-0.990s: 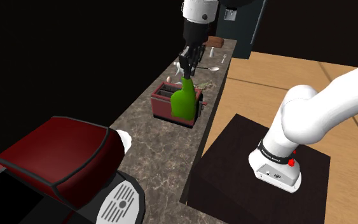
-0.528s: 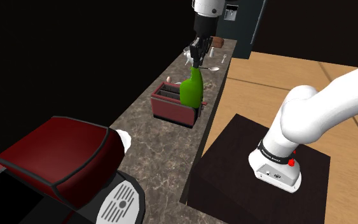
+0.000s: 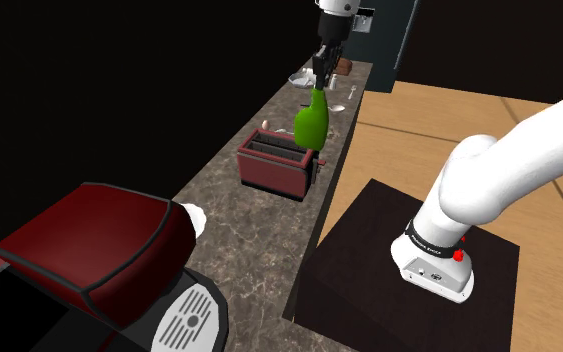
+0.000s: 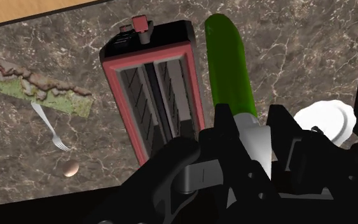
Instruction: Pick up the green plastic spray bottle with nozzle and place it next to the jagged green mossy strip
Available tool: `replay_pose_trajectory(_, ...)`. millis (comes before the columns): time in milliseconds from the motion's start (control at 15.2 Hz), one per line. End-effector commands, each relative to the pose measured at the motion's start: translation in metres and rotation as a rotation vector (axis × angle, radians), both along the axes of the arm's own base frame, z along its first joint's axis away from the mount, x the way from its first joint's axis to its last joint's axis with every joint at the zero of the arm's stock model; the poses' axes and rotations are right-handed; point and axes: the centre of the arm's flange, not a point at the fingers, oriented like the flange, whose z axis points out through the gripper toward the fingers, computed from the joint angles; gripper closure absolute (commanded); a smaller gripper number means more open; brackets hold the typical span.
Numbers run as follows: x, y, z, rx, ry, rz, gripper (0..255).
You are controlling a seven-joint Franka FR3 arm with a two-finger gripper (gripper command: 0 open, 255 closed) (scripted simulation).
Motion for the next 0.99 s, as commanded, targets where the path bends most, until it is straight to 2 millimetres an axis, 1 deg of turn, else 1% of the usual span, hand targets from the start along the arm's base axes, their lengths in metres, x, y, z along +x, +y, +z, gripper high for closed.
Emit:
replay_pose_trajectory(0,0.003,-0.028,0.0,0.0,0.0,0.001,255)
replay_pose_trajectory(924,0.052,-0.206,0.0,0.0,0.0,0.001,255)
